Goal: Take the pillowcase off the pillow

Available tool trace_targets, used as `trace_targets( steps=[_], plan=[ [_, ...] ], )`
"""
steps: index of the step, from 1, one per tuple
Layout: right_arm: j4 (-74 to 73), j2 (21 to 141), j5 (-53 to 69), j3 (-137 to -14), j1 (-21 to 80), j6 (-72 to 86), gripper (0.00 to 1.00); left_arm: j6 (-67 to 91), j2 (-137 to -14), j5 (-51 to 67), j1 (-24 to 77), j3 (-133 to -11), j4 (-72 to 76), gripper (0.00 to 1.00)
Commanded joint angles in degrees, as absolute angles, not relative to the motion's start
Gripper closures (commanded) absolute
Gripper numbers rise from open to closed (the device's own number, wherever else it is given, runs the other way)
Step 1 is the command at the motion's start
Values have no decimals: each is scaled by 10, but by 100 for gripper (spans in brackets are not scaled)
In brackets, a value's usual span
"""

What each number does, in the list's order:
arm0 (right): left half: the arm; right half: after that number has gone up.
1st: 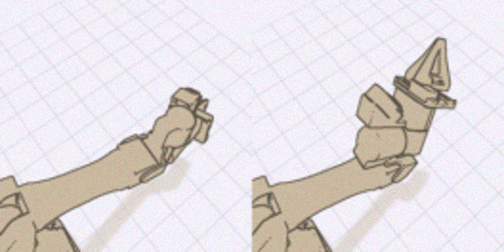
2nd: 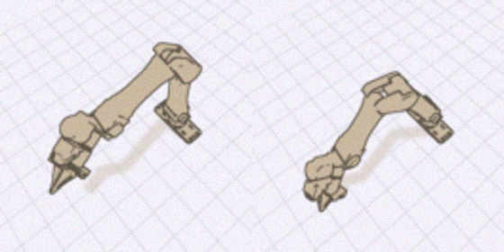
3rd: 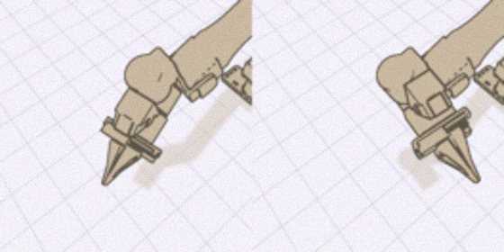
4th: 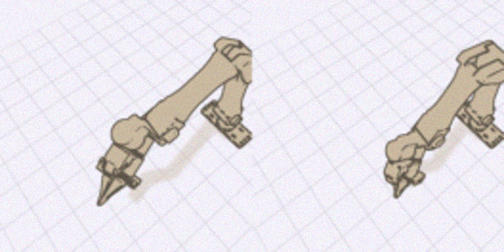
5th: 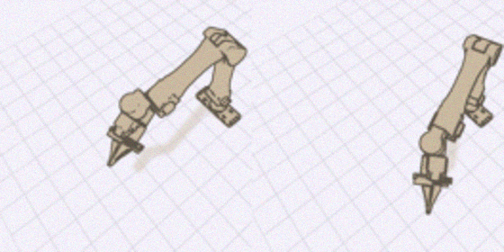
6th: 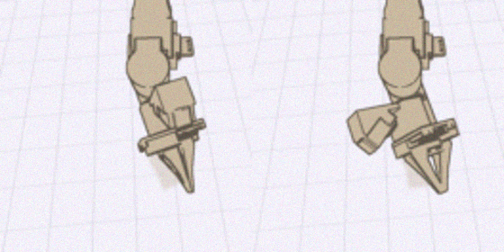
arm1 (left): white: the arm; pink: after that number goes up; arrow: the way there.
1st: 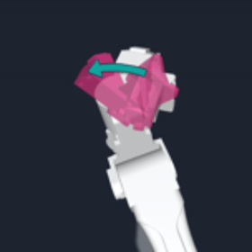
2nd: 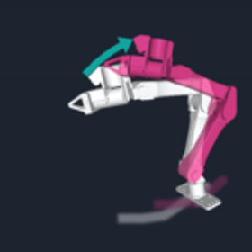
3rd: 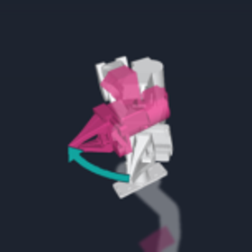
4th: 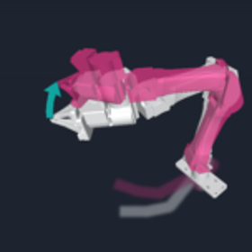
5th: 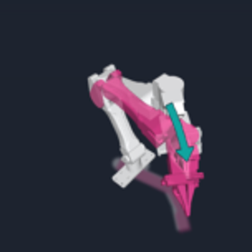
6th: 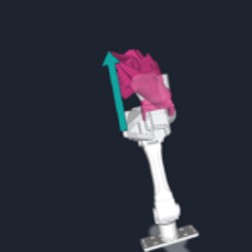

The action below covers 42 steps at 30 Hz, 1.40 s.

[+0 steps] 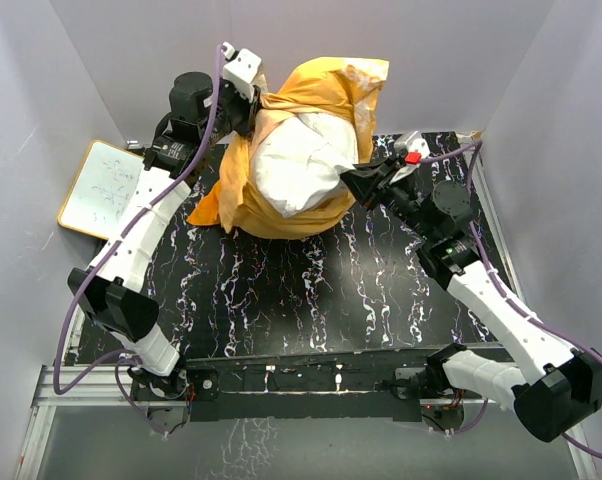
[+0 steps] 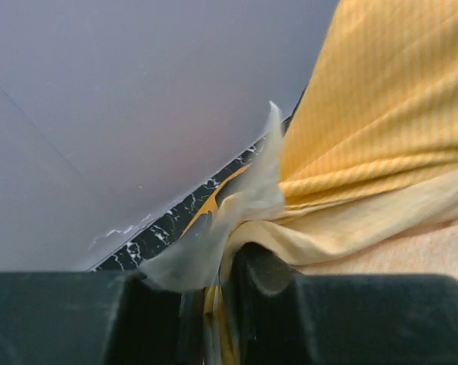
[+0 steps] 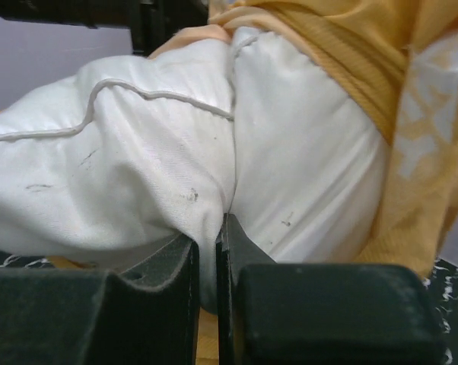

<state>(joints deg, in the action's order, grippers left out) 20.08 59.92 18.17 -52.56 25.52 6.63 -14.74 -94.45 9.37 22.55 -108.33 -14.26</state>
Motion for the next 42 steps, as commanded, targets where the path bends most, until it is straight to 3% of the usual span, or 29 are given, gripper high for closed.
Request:
trace_targets(
  steps=[1,5,11,13,18,23,24,25,26,28,31,34,38,42],
  plan=[
    [221,608,292,-603,265,126,92,-66,-931,172,210,-1074,-62,77],
    [226,639,324,-649,312,138,92,-18,-930,236,237,-1087,21,65],
    [185,696,322,-711,386,94,92,-59,-982,318,299,-1199,-8,56],
    [173,708,319,-725,406,82,92,-84,-991,325,310,-1203,-19,56],
    [118,729,309,-761,470,31,92,-88,-1029,306,313,-1234,-21,67],
    [72,752,314,-787,533,-3,92,-72,-1089,290,317,-1312,-58,70],
    [66,758,320,-793,545,-4,92,-75,-1098,279,319,-1320,-68,66],
    [61,763,323,-799,558,-6,92,-84,-1105,269,322,-1325,-80,53],
    [55,767,325,-805,569,-8,92,-96,-1112,261,322,-1327,-96,33],
    [60,766,314,-805,577,1,92,-133,-1125,227,322,-1328,-134,7],
    [106,744,256,-776,544,43,92,-187,-1138,141,317,-1339,-171,3],
    [172,729,261,-749,451,130,92,-172,-1128,131,276,-1356,-175,3],
    [199,737,257,-758,379,190,92,-183,-1053,173,222,-1323,-169,3],
    [202,768,231,-796,345,235,92,-305,-951,308,197,-1253,-274,3]
  ],
)
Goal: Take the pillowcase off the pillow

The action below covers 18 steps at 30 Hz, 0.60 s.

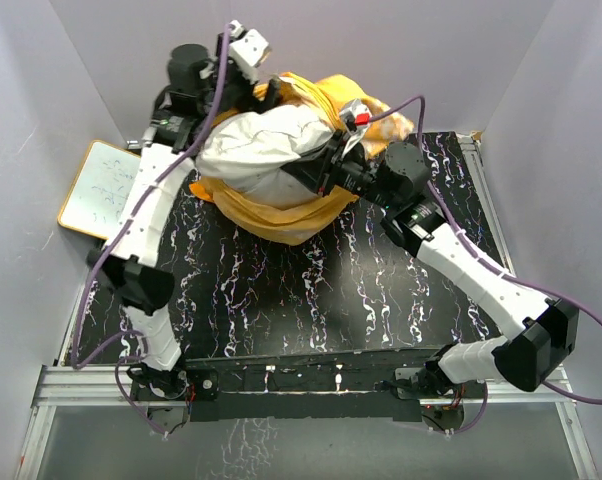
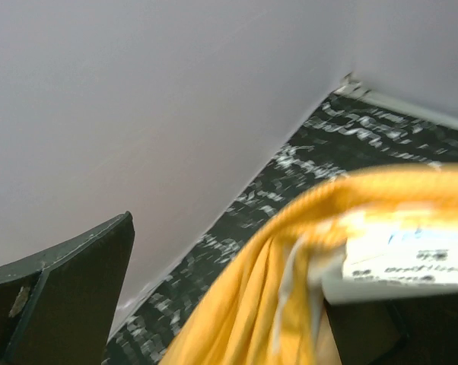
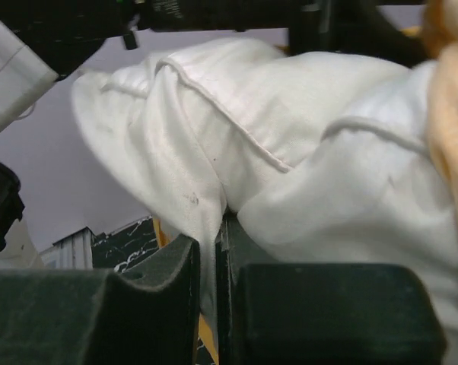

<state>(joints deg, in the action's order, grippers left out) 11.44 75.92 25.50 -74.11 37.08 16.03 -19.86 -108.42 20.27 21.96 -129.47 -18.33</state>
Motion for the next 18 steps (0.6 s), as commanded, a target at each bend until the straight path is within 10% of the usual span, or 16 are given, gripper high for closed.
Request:
trace_targets(
  steps=[1,18],
  plan=[
    [192,776,217,-810,340,242,92,-318,-927,330,192,-1239,-291,3],
    [112,851,211,-923,307,286,92,-350,-757,424,177,-1145,-304,3]
  ],
)
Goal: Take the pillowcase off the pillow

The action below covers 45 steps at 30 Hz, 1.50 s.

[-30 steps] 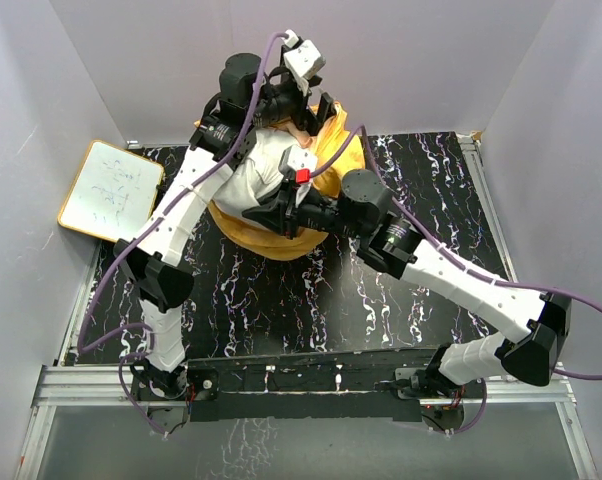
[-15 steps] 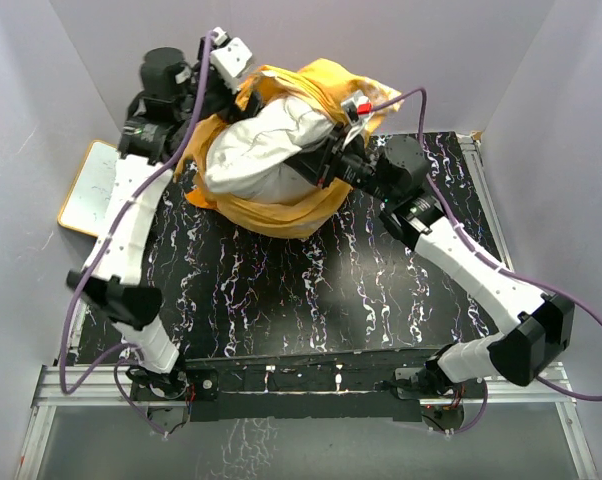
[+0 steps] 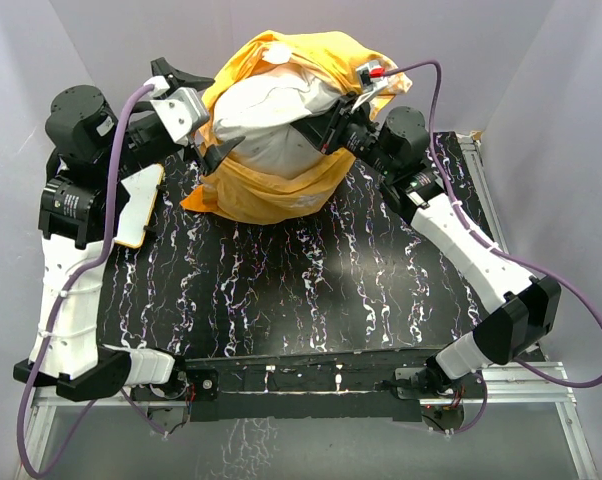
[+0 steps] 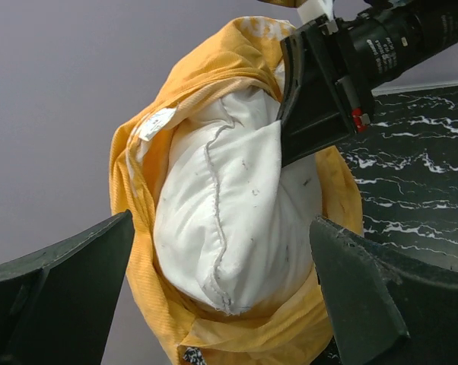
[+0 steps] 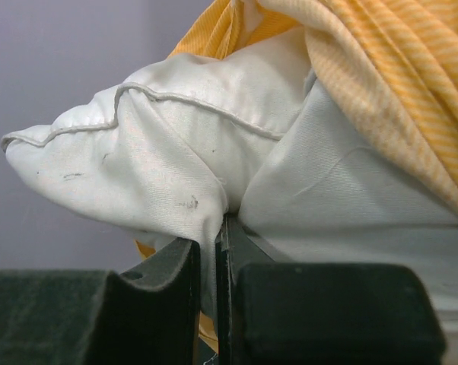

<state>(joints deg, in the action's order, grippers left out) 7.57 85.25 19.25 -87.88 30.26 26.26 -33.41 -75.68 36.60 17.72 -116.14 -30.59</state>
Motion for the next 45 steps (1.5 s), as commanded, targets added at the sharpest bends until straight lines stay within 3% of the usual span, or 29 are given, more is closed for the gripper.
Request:
trace_targets(
  steps=[1,10,19,21,23,24,26,27,28,31,35,41,45],
  plan=[
    [119,852,223,-924,309,287,92,-365,-759,445,177,-1144,-321,3],
    [99,866,244,-953,347,271,92,-422,-807,464,186,-1140,-303,3],
    [99,867,272,-962,364,257,92,-538,-826,348,191,-1082,-327,3],
    [98,862,272,-964,365,251,92,-568,-839,329,191,-1077,-355,10],
    [82,856,263,-973,365,238,85,-572,-866,322,191,-1111,-401,27],
    [69,854,256,-980,364,228,78,-567,-881,323,191,-1131,-423,40],
    [28,849,232,-998,361,203,67,-553,-898,328,191,-1155,-442,81],
    [3,847,209,-1011,358,191,61,-538,-896,328,191,-1150,-426,94],
    [-24,844,187,-1024,353,181,55,-520,-888,327,191,-1136,-393,100],
    [-102,844,112,-1077,347,132,44,-515,-857,333,191,-1089,-342,100],
    [-212,880,31,-1186,354,56,38,-515,-860,344,191,-1100,-360,100],
    [-226,909,31,-1200,354,-33,20,-496,-858,357,192,-1113,-352,100],
    [-235,938,15,-1224,364,-75,15,-494,-860,361,195,-1125,-364,100]
  ],
)
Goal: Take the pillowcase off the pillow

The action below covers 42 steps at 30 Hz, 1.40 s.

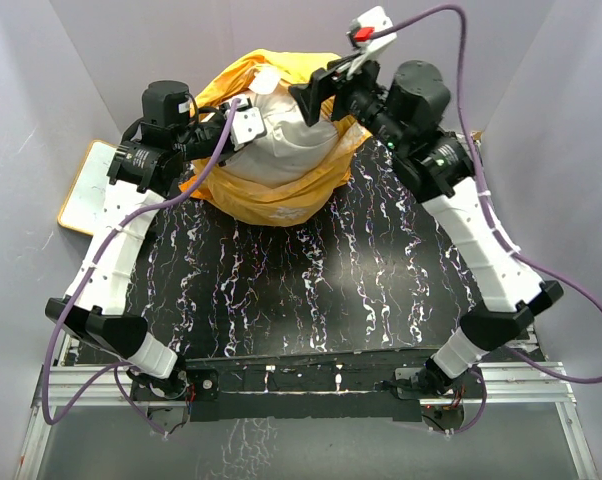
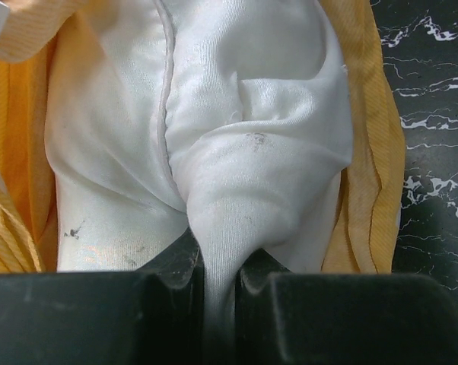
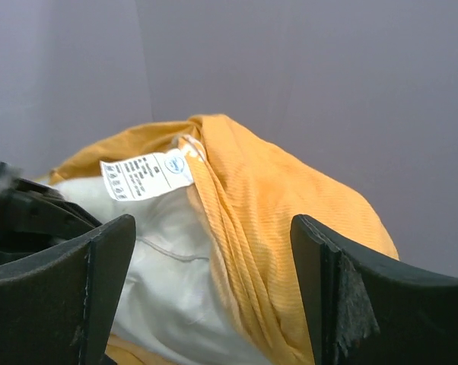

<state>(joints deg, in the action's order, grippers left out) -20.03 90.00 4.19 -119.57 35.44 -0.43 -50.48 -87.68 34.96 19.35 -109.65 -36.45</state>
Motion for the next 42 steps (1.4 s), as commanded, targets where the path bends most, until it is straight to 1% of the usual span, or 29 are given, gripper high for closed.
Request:
trace_targets(
  steps=[1,7,9,12,17,21,26,31,33,35,38,40,42],
  plan=[
    [-235,945,7,-1231,365,-84,14,-493,-859,362,196,-1126,-366,100],
    [-224,985,-20,-1264,369,-107,13,-486,-850,364,199,-1122,-370,100],
    [-210,995,-52,-1268,369,-106,13,-486,-846,369,199,-1117,-370,100],
    [-184,1013,-122,-1276,365,-96,21,-489,-838,383,200,-1112,-384,100],
    [-149,1016,-137,-1274,321,-57,27,-532,-815,390,202,-1099,-442,100],
    [-148,1023,-147,-1264,296,-62,30,-548,-789,380,202,-1083,-461,100],
    [-148,1015,-131,-1215,247,-28,31,-545,-765,376,202,-1089,-470,100],
    [-146,1014,-94,-1178,183,16,40,-539,-747,379,201,-1099,-485,100],
    [-146,1013,-81,-1164,157,32,47,-540,-740,372,202,-1101,-487,100],
    [-146,1009,-62,-1144,130,56,56,-540,-734,362,202,-1102,-488,100],
    [-135,995,-38,-1088,105,78,66,-543,-727,349,202,-1104,-482,100],
    [-119,975,-33,-1038,100,83,69,-541,-724,343,202,-1106,-471,100],
    [-103,967,-27,-987,97,94,69,-533,-724,341,202,-1112,-458,100]
  ],
)
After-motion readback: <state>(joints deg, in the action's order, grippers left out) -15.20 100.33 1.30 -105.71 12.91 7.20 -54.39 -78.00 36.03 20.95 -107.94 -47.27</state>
